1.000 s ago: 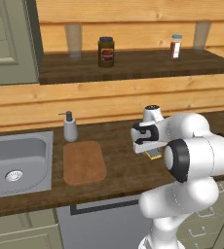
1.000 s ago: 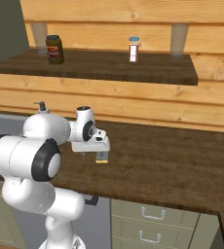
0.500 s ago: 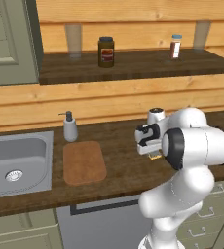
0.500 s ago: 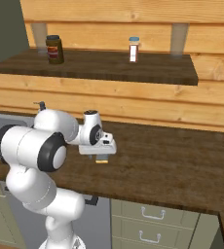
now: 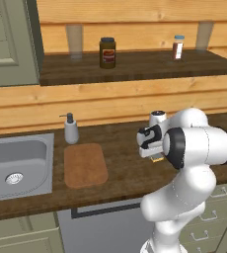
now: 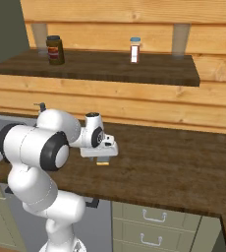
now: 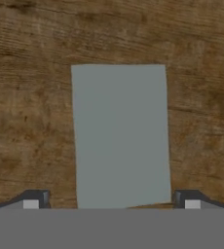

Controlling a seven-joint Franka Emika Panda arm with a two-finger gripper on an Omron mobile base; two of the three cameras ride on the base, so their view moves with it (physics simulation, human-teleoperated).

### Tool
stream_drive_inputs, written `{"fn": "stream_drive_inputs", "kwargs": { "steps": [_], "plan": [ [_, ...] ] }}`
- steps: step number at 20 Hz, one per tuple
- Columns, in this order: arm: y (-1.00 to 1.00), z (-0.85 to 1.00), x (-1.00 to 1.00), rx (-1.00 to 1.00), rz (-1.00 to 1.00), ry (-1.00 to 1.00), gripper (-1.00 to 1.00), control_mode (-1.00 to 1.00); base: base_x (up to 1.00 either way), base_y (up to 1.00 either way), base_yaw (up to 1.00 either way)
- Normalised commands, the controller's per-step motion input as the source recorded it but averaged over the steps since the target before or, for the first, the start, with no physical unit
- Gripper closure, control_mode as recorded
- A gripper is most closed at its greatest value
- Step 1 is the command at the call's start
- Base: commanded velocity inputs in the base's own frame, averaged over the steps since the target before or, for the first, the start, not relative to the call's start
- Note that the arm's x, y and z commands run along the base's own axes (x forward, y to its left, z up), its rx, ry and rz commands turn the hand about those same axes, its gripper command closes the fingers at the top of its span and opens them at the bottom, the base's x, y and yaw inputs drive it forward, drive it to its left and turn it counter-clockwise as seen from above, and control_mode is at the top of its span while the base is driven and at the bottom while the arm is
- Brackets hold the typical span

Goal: Pick up the sponge from the counter and clean the cutting board by briefly scrubbing or pressing down on the cutting board. Once finished, release the sponge.

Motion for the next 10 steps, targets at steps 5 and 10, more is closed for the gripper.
{"fn": "stream_drive_inputs", "kwargs": {
  "steps": [5, 10],
  "plan": [
    [-0.01, -0.34, 0.01, -0.04, 0.0, -0.05, -1.0, -1.0, 0.0, 0.0, 0.0],
    [-0.02, -0.42, 0.01, -0.04, 0.0, -0.08, -1.0, -1.0, 0.0, 0.0, 0.0]
  ]
}}
